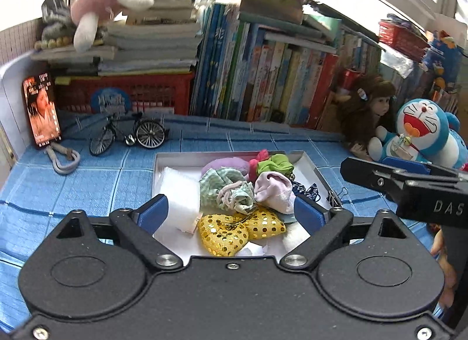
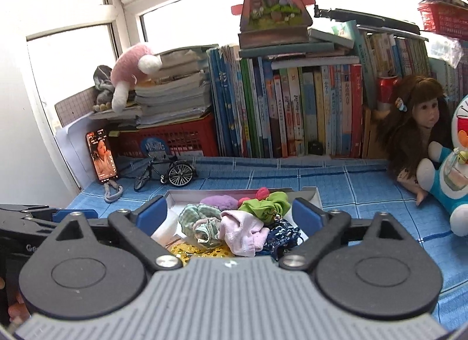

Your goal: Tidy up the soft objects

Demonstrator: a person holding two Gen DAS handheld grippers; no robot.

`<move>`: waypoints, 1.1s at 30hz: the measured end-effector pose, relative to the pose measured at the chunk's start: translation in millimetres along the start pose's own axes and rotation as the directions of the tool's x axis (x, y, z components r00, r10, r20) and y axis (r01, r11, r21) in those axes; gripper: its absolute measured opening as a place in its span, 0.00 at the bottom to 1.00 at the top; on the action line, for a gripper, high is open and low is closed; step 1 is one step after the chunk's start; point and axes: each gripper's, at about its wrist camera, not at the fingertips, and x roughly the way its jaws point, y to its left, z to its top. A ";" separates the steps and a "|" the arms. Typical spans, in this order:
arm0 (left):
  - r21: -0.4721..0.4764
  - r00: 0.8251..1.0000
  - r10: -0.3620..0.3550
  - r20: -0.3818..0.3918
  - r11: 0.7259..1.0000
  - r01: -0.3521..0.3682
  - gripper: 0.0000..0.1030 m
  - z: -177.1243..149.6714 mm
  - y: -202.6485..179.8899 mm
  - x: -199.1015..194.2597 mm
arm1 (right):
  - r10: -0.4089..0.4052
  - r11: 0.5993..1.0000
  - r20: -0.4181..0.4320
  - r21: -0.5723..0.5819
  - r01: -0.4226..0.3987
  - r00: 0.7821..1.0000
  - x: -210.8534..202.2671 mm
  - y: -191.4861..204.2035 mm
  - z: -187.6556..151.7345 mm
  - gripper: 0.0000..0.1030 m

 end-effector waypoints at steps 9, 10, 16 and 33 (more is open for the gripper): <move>0.042 0.998 -0.039 0.054 0.998 0.037 0.95 -22.3 -16.7 -27.3 | 0.011 1.000 0.082 -0.019 -0.009 0.997 -35.5 -3.3 -13.0 1.00; 0.048 0.997 -0.038 0.061 0.998 0.035 0.95 -25.7 -18.8 -30.1 | 0.011 1.000 0.088 -0.022 -0.009 0.996 -38.7 -3.3 -14.5 1.00; 0.049 0.996 -0.060 0.073 0.997 0.057 0.96 -46.5 -25.1 -44.0 | 0.001 0.999 0.146 -0.043 0.005 0.989 -61.1 -2.8 -26.7 1.00; 0.024 0.980 -0.040 0.196 0.999 0.036 0.98 -109.0 -23.0 -80.3 | -0.040 0.992 0.259 -0.102 0.068 0.965 -106.3 7.8 -81.4 1.00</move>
